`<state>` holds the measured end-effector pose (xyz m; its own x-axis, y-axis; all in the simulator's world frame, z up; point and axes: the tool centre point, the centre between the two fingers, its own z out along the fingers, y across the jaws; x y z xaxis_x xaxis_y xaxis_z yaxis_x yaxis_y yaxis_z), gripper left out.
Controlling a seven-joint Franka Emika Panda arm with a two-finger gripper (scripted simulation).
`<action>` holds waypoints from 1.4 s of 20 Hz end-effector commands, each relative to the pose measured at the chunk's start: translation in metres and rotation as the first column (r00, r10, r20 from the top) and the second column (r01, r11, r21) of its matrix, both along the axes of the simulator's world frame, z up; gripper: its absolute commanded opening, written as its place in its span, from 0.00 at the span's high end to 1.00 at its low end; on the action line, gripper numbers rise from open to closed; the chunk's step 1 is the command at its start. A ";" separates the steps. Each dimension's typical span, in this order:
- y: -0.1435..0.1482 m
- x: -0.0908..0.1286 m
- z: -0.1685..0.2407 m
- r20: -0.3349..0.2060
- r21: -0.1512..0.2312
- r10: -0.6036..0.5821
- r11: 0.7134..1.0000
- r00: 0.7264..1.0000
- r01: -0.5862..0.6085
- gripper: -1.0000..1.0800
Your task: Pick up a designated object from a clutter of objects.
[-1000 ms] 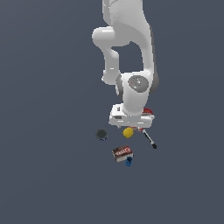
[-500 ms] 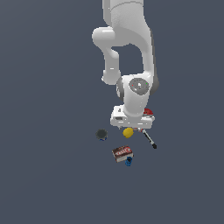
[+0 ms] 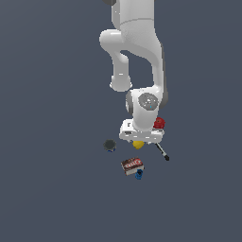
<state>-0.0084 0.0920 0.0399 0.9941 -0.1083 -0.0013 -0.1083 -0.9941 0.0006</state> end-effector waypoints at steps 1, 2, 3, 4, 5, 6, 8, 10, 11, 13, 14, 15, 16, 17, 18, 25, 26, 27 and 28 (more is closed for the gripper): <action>0.000 0.000 -0.008 0.001 0.000 0.000 1.000 1.000 0.000 0.04; 0.000 0.001 -0.009 0.001 0.000 -0.001 1.000 1.000 0.001 0.04; 0.000 0.001 -0.011 0.001 0.000 -0.001 1.000 1.000 0.001 0.04; 0.000 0.001 -0.011 0.001 0.000 -0.001 1.000 1.000 0.001 0.04; 0.000 0.001 -0.012 0.001 0.000 -0.001 1.000 1.000 0.001 0.04; 0.000 0.001 -0.012 0.001 0.000 -0.001 1.000 1.000 0.001 1.00; 0.000 0.001 -0.012 0.001 0.000 -0.001 1.000 1.000 0.001 1.00; 0.000 0.001 -0.012 0.001 0.000 -0.001 1.000 1.000 0.001 1.00; 0.000 0.001 -0.012 0.001 0.000 -0.001 1.000 1.000 0.001 1.00; 0.000 0.001 -0.012 0.001 0.000 -0.001 1.000 1.000 0.001 1.00; 0.000 0.001 -0.012 0.001 0.000 -0.001 1.000 1.000 0.001 1.00; 0.000 0.001 -0.012 0.001 0.000 -0.001 1.000 1.000 0.001 1.00; 0.001 0.001 -0.011 0.002 0.001 0.000 1.000 1.000 0.000 1.00; 0.000 0.001 -0.011 0.002 0.001 0.000 1.000 1.000 0.000 1.00; 0.000 0.001 -0.010 0.002 0.001 0.000 1.000 1.000 0.000 1.00; -0.013 -0.003 0.005 0.002 0.001 0.000 1.000 1.000 0.000 1.00; -0.016 -0.005 0.009 0.002 0.001 0.000 1.000 1.000 0.000 1.00; -0.020 -0.006 0.014 0.002 0.001 0.000 1.000 1.000 0.000 1.00; -0.024 -0.007 0.018 0.002 0.001 0.000 1.000 1.000 0.000 1.00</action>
<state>-0.0141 0.0738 0.0511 0.9942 -0.1077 -0.0009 -0.1077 -0.9942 0.0000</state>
